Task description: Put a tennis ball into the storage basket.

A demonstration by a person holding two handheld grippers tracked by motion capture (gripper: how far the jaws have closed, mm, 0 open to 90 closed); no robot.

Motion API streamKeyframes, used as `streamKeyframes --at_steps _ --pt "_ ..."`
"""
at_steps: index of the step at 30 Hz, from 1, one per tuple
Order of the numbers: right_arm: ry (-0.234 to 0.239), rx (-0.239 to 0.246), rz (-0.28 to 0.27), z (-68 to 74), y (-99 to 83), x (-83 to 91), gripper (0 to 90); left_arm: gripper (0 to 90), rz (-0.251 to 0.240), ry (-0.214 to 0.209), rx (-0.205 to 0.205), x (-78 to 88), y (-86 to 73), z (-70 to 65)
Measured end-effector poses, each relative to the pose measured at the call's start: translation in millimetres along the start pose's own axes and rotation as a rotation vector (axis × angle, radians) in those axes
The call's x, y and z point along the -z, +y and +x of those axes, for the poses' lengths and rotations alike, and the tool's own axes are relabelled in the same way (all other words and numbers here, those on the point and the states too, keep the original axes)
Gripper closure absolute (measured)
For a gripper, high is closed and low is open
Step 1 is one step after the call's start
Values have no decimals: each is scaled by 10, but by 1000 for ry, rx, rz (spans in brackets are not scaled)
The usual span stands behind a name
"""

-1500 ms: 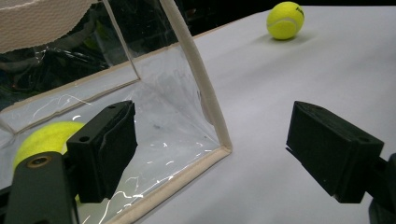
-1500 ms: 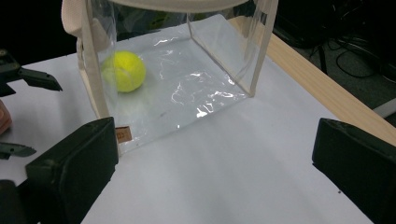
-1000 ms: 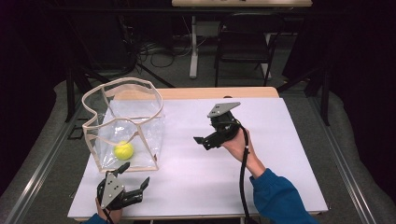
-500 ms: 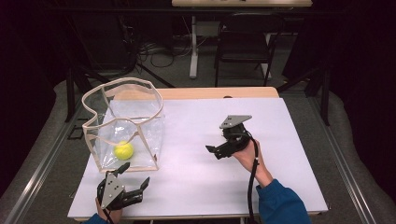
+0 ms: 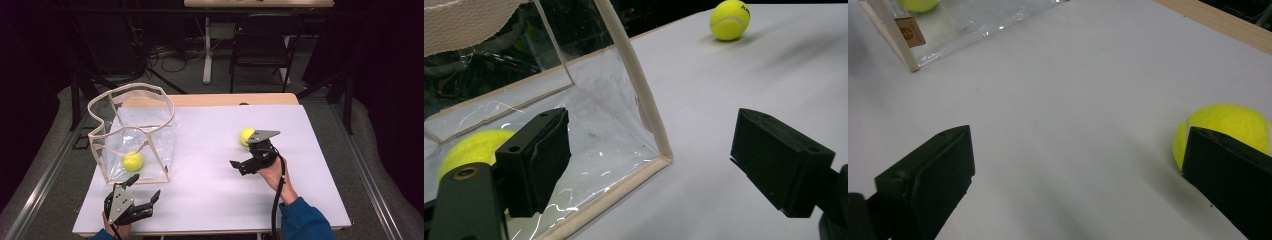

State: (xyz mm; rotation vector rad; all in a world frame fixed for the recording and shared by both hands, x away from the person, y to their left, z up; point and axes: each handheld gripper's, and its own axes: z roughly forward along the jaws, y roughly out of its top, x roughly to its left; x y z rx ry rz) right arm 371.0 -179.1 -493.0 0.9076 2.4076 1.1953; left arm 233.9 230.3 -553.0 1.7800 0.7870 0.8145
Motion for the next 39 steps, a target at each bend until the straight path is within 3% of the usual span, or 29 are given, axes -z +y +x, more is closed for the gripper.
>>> streamKeyframes --at_steps 5,27,39 --pt "-20 7 16 -14 -58 26 0 159 1 -1 -1 -2 1 -1" --pt "-64 -49 28 -229 -202 68 0 159 1 -5 -4 -4 5 -10" --pt "-79 -56 46 -258 -227 45 0 159 2 -6 -10 -2 10 -18"
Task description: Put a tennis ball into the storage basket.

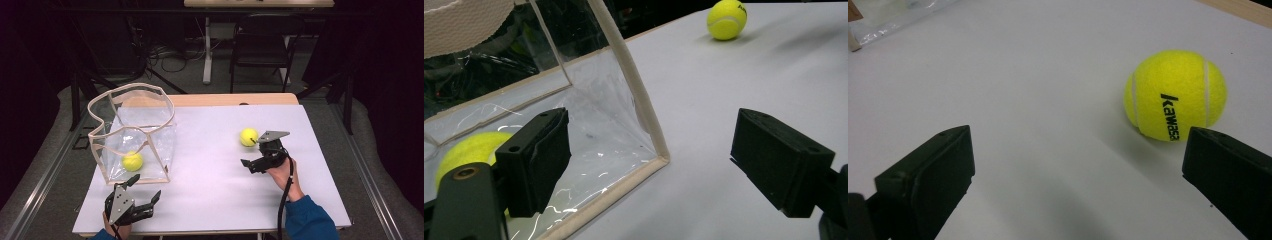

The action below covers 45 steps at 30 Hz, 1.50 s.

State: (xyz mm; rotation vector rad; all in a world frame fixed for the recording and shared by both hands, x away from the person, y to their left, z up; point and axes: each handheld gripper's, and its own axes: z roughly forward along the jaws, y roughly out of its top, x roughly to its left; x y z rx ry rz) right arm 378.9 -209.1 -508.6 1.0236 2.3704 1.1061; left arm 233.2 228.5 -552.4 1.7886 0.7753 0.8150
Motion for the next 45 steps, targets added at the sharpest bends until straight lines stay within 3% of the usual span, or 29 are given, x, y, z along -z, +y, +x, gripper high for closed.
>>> streamKeyframes --at_steps 10,22,33,45 --pt "-35 -20 13 -95 20 1 0 159 1 3 -2 -3 -2 1" --pt "-71 -56 50 -322 96 -60 0 159 0 7 4 -6 -6 2" --pt "-71 -79 62 -432 192 -127 0 159 1 6 3 3 -4 1" --pt "-61 -105 93 -545 311 -334 0 159 1 7 4 0 -5 0"
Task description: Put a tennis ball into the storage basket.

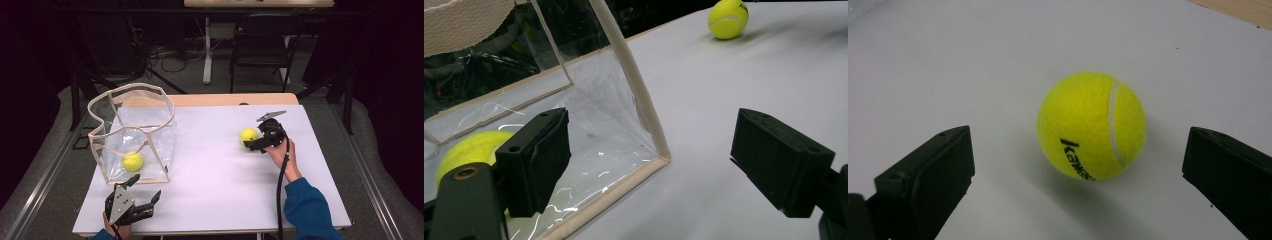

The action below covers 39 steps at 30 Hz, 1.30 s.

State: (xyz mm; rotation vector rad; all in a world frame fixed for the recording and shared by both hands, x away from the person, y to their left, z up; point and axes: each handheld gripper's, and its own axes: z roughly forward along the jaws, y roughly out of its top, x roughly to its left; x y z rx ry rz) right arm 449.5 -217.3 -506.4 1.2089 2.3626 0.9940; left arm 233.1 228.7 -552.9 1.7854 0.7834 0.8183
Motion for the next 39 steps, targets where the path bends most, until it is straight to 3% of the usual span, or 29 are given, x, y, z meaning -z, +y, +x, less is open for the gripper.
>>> streamKeyframes --at_steps 9,26,39 --pt "-14 1 28 -3 77 -157 0 159 -1 -2 -1 4 -1 2" --pt "-25 -25 69 -58 39 -407 2 159 -4 0 2 -9 -1 2" --pt "-67 -36 105 -69 21 -497 165 159 -4 -3 3 -8 -3 7"
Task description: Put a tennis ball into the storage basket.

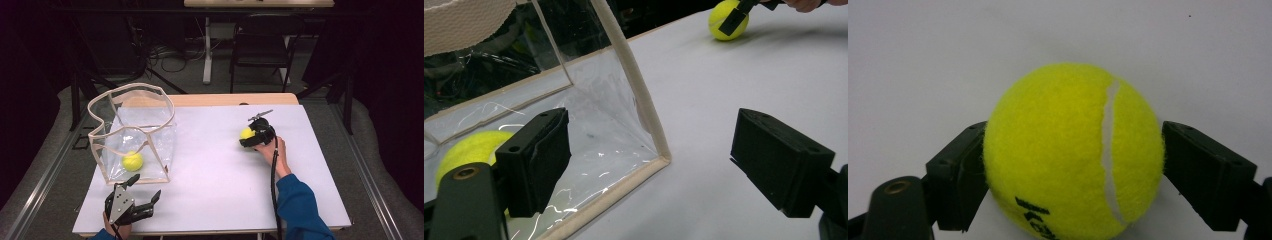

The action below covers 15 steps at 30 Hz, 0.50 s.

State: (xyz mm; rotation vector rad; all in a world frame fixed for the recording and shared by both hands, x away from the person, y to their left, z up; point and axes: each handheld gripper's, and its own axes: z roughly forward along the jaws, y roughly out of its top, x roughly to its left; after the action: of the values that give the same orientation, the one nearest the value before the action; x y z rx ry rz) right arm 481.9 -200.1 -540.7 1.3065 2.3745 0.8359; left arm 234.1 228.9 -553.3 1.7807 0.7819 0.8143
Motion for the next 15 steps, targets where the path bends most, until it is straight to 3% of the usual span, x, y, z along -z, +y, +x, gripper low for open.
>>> streamKeyframes --at_steps 5,15 --pt "15 3 -2 10 6 4 240 159 0 0 0 0 0 1" --pt "32 -19 18 -16 52 -1 258 159 0 1 2 2 -2 3"
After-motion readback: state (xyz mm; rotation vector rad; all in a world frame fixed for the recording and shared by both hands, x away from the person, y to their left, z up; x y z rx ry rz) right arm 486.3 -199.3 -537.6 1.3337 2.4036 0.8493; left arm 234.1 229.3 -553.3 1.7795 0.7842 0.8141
